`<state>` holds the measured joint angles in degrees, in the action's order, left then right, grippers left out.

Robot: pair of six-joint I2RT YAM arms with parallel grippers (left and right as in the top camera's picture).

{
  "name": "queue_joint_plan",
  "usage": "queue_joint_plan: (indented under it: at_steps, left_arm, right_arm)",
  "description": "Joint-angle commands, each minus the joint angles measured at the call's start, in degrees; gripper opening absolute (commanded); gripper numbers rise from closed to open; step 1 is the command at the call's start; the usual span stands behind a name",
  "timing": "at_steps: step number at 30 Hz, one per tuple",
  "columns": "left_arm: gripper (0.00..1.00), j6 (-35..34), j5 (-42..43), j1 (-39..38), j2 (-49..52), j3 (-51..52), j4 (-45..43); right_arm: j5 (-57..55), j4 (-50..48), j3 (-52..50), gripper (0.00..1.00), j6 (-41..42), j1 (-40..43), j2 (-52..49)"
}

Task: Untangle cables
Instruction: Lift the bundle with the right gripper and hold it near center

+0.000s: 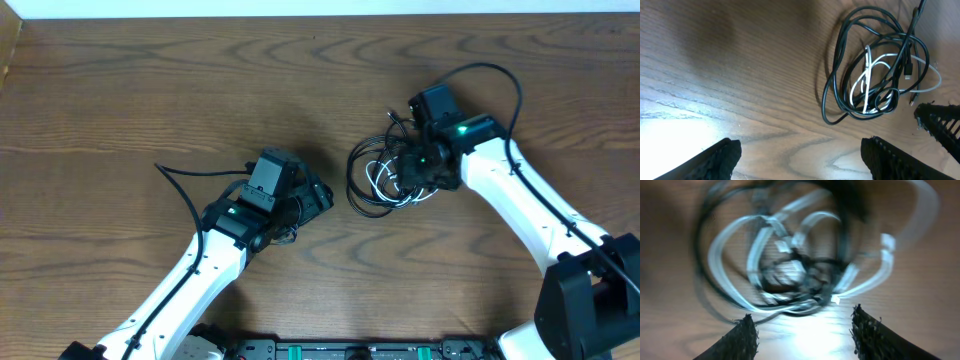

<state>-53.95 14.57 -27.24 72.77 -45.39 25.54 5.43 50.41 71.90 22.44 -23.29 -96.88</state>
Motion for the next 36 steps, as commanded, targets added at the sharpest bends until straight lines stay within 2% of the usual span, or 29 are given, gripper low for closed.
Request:
queue_joint_plan:
  at_steps: [1, 8, 14, 19, 20, 23, 26, 29, 31, 33, 36]
  left_arm:
    - [0.83, 0.6, -2.4, -0.1, 0.3, -0.8, 0.2]
    - [0.83, 0.6, -3.3, -0.1, 0.3, -0.8, 0.4]
    - [0.83, 0.6, -12.5, -0.1, 0.3, -0.8, 4.5]
    - [0.83, 0.6, -12.7, -0.1, 0.3, -0.8, 7.0]
    - [0.83, 0.6, -12.7, -0.1, 0.3, -0.8, 7.2]
    - [0.83, 0.6, -12.7, -0.1, 0.3, -0.8, 7.2]
    - [0.83, 0.6, -12.7, -0.1, 0.3, -0.8, 7.2]
    - [0.83, 0.6, -12.7, -0.1, 0.3, -0.8, 7.2]
    - [0.83, 0.6, -12.7, -0.1, 0.3, -0.8, 7.2]
    - [0.83, 0.6, -12.7, -0.1, 0.3, -0.8, 7.2]
    - [0.83, 0.6, -12.7, -0.1, 0.3, -0.8, 7.3]
  right_arm:
    - [3.1, -2.5, -1.5, 0.59, -8.2, -3.8, 0.1]
    - [-1.0, -13.5, -6.8, 0.55, -8.8, -7.4, -2.6]
    - [-0.8, -19.9, -8.5, 0.51, -9.5, -7.8, -6.5]
    - [-0.8, -19.9, -8.5, 0.39, -9.9, -8.7, -8.4]
    - [-0.7, -19.9, -8.5, 0.35, -10.2, -9.0, -8.4]
    - [-0.5, -19.8, -8.5, 0.12, -10.1, -9.7, -8.4]
    - [-0.5, -18.9, -8.2, 0.06, -10.2, -9.9, -7.6]
    - [-0.6, -16.4, -6.6, 0.09, -10.4, -9.3, -4.4]
    - [-0.6, -15.3, -6.0, 0.19, -10.3, -9.0, -2.5]
    - [-0.6, -14.8, -5.9, 0.37, -10.3, -9.0, -0.7]
    - [-0.6, -14.5, -5.9, 0.42, -10.3, -9.0, 1.2]
